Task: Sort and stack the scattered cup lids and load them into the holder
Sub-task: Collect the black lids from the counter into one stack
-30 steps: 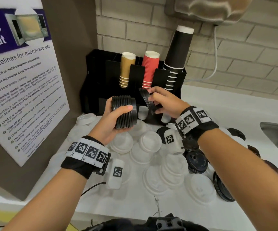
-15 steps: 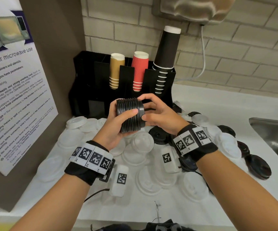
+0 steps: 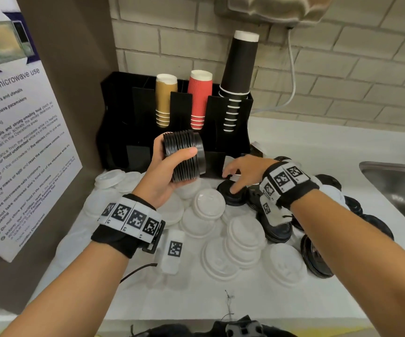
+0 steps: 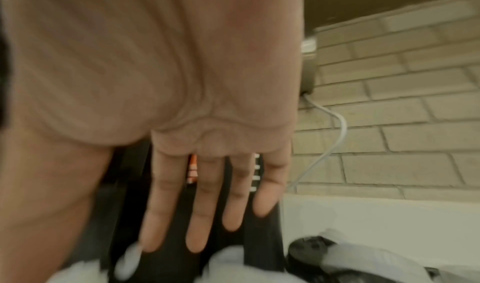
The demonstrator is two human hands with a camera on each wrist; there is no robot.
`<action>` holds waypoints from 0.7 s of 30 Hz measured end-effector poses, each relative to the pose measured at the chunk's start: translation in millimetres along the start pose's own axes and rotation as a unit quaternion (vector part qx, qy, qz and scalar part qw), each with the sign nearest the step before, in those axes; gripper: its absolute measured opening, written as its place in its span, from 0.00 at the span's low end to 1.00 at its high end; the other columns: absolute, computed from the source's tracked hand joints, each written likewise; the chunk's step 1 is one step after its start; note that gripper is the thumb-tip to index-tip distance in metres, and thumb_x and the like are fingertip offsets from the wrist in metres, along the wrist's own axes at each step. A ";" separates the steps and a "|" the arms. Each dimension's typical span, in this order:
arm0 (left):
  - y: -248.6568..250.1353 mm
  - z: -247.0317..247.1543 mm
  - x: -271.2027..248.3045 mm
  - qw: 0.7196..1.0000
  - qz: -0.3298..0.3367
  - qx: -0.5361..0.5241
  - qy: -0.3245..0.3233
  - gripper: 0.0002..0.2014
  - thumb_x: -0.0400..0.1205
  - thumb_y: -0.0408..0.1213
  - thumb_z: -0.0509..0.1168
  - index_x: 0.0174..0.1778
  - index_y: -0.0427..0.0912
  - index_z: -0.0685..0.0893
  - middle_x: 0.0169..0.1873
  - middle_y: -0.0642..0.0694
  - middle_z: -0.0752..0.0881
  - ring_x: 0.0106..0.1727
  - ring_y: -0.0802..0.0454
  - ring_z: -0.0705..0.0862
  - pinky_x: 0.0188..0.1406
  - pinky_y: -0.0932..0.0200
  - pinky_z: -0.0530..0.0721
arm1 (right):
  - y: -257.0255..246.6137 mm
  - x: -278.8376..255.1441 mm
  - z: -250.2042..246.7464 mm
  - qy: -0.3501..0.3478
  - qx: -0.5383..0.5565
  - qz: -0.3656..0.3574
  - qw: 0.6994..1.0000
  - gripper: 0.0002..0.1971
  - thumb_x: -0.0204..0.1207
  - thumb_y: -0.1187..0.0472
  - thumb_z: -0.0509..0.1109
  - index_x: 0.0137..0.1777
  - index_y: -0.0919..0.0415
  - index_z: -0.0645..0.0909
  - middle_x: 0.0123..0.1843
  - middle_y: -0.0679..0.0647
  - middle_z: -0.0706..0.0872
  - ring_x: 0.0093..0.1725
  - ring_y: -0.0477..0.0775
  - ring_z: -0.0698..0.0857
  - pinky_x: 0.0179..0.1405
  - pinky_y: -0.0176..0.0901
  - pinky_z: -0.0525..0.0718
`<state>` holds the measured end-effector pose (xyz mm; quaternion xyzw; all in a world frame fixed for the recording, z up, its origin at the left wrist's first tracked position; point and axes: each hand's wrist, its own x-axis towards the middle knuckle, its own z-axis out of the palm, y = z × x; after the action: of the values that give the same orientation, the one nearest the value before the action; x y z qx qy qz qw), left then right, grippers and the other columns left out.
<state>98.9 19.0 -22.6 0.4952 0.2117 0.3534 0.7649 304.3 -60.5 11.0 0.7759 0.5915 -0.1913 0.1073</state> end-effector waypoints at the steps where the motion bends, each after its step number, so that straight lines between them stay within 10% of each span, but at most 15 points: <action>1: 0.4 -2.5 0.0 1.000 -0.001 -0.001 0.000 0.27 0.69 0.41 0.75 0.63 0.59 0.74 0.66 0.46 0.80 0.64 0.43 0.83 0.46 0.45 0.89 | -2.2 2.9 2.0 -0.042 -0.061 0.003 0.997 0.32 0.72 0.52 0.77 0.76 0.50 0.72 0.74 0.53 0.74 0.73 0.59 0.71 0.74 0.55 0.70; 11: 4.3 -18.4 -1.4 1.000 -0.003 0.001 -0.022 0.27 0.69 0.40 0.75 0.63 0.60 0.75 0.65 0.47 0.81 0.61 0.46 0.85 0.44 0.48 0.88 | -5.1 37.4 17.1 -0.095 -0.217 -0.004 0.972 0.40 0.62 0.55 0.82 0.74 0.44 0.67 0.68 0.53 0.76 0.72 0.60 0.67 0.69 0.62 0.65; 18: 2.7 -21.5 -4.8 1.000 -0.007 -0.005 0.003 0.28 0.70 0.40 0.74 0.65 0.57 0.73 0.67 0.44 0.79 0.64 0.41 0.83 0.43 0.47 0.88 | 11.4 29.8 1.5 0.026 0.084 -0.064 0.994 0.35 0.61 0.64 0.82 0.66 0.50 0.69 0.54 0.56 0.80 0.50 0.56 0.80 0.53 0.51 0.85; 21: -3.6 -15.4 -3.7 1.000 -0.020 -0.010 0.015 0.30 0.69 0.41 0.75 0.66 0.55 0.73 0.66 0.44 0.80 0.64 0.40 0.83 0.42 0.48 0.88 | 16.5 22.3 -0.8 0.090 0.225 -0.106 0.964 0.33 0.62 0.68 0.82 0.64 0.53 0.70 0.61 0.55 0.79 0.58 0.53 0.79 0.56 0.40 0.79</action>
<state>87.3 24.7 -32.4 0.4780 0.2293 0.3472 0.7735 325.3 -45.2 1.4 0.7268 0.6192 -0.2595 -0.1449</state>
